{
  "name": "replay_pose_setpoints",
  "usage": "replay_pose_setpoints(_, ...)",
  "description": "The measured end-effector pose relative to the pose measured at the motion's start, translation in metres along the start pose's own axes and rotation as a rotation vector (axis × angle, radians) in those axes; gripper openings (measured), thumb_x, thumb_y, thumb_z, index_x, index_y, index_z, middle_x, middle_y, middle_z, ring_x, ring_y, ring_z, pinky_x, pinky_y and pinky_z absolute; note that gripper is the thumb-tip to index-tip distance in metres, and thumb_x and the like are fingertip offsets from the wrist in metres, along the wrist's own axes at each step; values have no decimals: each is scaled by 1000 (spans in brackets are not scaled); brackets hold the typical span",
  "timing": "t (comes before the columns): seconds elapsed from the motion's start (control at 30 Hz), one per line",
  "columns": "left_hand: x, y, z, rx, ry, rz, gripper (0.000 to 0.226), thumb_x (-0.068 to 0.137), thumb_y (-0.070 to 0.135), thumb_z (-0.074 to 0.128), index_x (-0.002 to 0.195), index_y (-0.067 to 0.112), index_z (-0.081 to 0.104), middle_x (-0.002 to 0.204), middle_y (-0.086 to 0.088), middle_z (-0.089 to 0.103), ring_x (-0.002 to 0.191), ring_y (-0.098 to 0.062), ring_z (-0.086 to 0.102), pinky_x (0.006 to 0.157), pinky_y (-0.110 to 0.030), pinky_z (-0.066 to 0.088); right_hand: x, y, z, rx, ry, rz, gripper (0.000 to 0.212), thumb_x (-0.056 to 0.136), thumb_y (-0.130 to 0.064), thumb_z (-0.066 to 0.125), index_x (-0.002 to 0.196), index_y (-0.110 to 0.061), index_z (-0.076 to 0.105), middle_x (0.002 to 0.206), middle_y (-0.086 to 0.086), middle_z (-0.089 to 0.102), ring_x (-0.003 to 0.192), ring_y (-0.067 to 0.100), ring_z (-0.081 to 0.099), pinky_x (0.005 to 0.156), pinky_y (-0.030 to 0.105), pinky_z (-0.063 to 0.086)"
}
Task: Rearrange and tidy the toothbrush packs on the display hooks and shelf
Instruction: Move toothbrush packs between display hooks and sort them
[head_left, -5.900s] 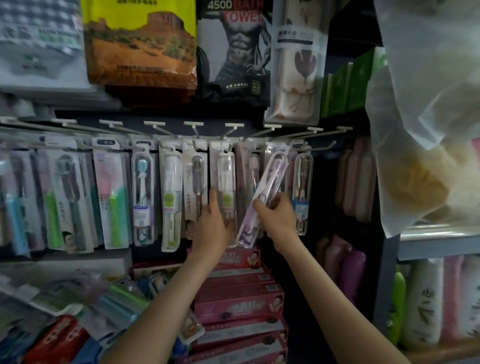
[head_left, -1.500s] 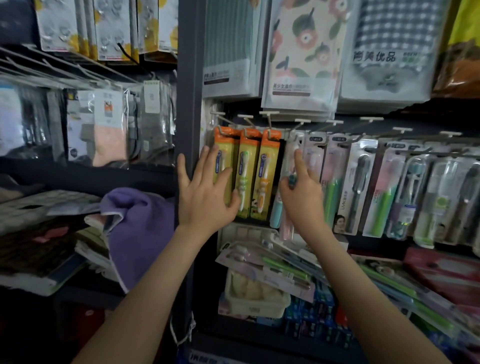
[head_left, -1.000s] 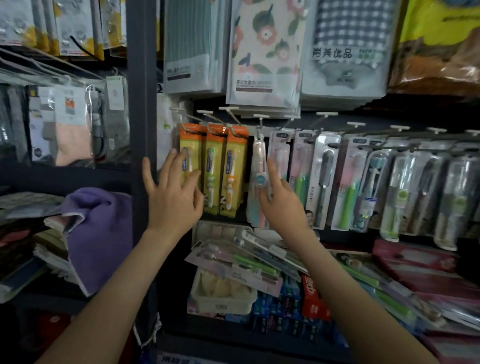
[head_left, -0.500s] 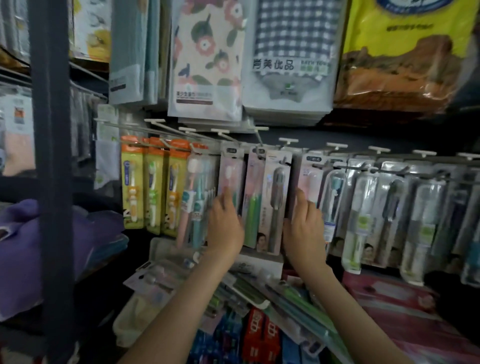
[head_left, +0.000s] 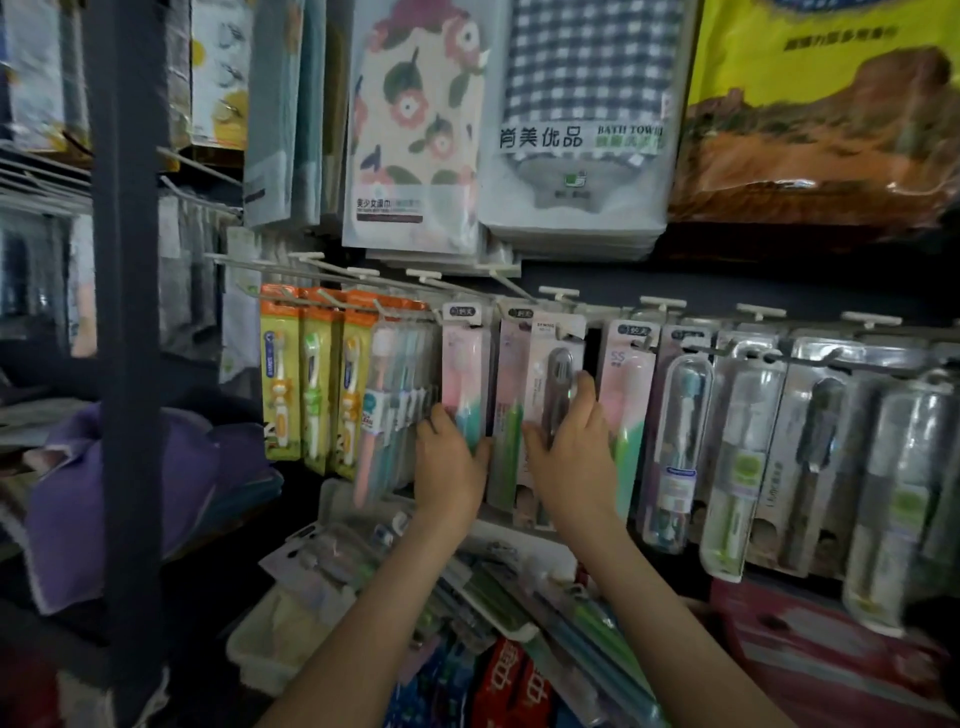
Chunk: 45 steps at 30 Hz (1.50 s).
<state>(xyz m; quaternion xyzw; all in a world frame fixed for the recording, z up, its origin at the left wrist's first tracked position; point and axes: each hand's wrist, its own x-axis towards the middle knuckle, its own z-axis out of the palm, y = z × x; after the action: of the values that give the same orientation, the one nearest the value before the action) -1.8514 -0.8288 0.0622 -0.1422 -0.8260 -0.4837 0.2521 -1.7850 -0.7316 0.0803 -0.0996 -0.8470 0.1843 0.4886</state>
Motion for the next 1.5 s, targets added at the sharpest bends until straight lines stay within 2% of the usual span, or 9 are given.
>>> replay_pose_setpoints(0.3, -18, -2, -21, -113, 44, 28, 56, 82, 31, 71, 123, 8, 40, 119, -11, 54, 104, -26, 58, 78, -34, 52, 0, -7, -4, 123, -26, 131, 59, 97, -11, 44, 149, -12, 16, 138, 14, 40, 116, 28, 45, 82, 31, 40)
replay_pose_setpoints(0.43, -31, 1, -34, -104, 58, 70, 53, 82, 32, 70, 121, 11, 41, 111, -2, 55, 89, -11, 51, 66, -19, 39, -7, -11, -11, 196, -26, 141, 60, 95, -12, 48, 148, -16, 20, 128, 13, 50, 109, 28, 52, 88, 37, 46)
replay_pose_setpoints(0.53, -41, 6, -40, -180, 20, 84, 52, 82, 33, 69, 122, 13, 42, 106, 3, 52, 86, -7, 48, 66, -18, 39, -10, -17, -16, 265, -55, 162, 57, 93, -10, 50, 144, -18, 26, 115, 13, 58, 94, 25, 57, 77, 35, 48)
replay_pose_setpoints(0.77, -50, 12, -55, -295, -60, 24, 43, 83, 33, 69, 112, 19, 42, 87, 14, 51, 67, 5, 50, 48, -10, 34, -18, -29, -41, 319, -101, 132, 56, 90, -6, 54, 140, -17, 33, 81, -1, 53, 68, 12, 52, 64, 30, 44)
replay_pose_setpoints(1.0, -49, 10, -95, -148, -85, 69, 46, 80, 37, 72, 106, 12, 44, 85, 4, 50, 72, -15, 53, 46, -16, 31, -25, -45, -46, 294, -166, 124, 59, 93, -9, 53, 146, -19, 28, 84, -4, 49, 74, 13, 51, 67, 29, 45)
replay_pose_setpoints(1.17, -57, 6, -119, -133, -110, 82, 45, 81, 37, 70, 105, 14, 40, 83, 8, 49, 66, -7, 50, 46, -16, 32, -28, -56, -47, 318, -191, 147, 60, 95, -8, 50, 147, -21, 24, 80, -2, 50, 66, 8, 48, 51, 15, 34)
replay_pose_setpoints(1.33, -74, 7, -136, -188, -104, 94, 41, 84, 33, 68, 104, 17, 36, 82, 11, 51, 65, 2, 50, 42, -12, 35, -33, -54, -57, 337, -166, 131, 52, 93, -10, 52, 141, -20, 35, 96, 7, 55, 77, 21, 54, 61, 25, 43)
replay_pose_setpoints(1.4, -82, 8, -139, -216, -85, 111, 42, 84, 33, 68, 106, 19, 36, 85, 9, 53, 67, 0, 52, 46, -12, 37, -37, -52, -65, 398, -170, 150, 59, 92, -11, 53, 146, -20, 29, 111, 10, 58, 83, 22, 58, 74, 34, 52)
replay_pose_setpoints(1.5, -91, 9, -135, -243, -89, 145, 43, 82, 36, 69, 107, 23, 36, 92, 6, 54, 71, -1, 54, 49, -11, 38, -39, -49, -76, 493, -194, 171, 61, 91, -17, 54, 147, -22, 29, 135, 9, 50, 119, 28, 52, 98, 45, 46)
